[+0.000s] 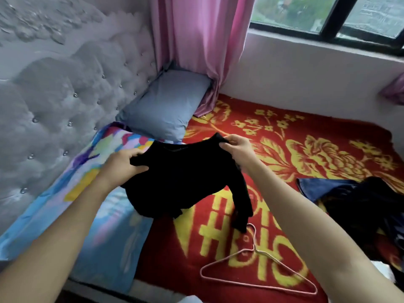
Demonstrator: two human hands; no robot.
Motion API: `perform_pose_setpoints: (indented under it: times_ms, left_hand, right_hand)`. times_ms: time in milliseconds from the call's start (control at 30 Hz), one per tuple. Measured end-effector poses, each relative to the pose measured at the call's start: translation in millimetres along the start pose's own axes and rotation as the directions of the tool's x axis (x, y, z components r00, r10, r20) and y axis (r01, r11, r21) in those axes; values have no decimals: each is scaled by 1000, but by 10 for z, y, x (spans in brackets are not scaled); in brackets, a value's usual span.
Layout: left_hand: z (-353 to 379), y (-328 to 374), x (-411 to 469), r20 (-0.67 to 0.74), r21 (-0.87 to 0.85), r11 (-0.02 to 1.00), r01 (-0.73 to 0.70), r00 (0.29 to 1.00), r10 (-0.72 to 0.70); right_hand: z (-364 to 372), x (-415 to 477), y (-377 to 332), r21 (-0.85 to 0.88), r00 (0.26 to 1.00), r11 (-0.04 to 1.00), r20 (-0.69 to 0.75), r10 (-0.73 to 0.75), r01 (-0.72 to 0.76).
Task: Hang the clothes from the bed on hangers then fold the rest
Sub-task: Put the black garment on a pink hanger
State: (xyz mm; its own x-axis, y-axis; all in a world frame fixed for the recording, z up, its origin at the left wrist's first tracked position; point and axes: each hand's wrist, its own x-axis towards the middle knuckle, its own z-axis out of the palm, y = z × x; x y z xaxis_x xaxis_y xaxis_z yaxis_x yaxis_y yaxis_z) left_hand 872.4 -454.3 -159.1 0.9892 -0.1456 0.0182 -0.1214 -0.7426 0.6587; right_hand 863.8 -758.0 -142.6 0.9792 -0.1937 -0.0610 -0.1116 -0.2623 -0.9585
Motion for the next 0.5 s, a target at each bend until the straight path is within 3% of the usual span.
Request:
perform_pose_setpoints:
  times_ms: [133,233,400,500]
  left_hand:
    - [757,-353,-366,204,145,977,158,961,-186]
    - [1305,-499,-722,289,268,949,169,925,-246]
    - [1848,-608,-1213,393,425,902,79,882,-262]
    - [2065,-602,-1425,382,427,899,94,882,-274]
  right_hand:
    - [120,-233,1025,-171,963,950,15,268,-262]
    - [121,-575,1766,-231,912,890,18,409,-394]
    - [-15,-1034,2408,-241,860,839,35,509,-487]
    - [-118,-1156,2646,-260,836,819,68,545,-512]
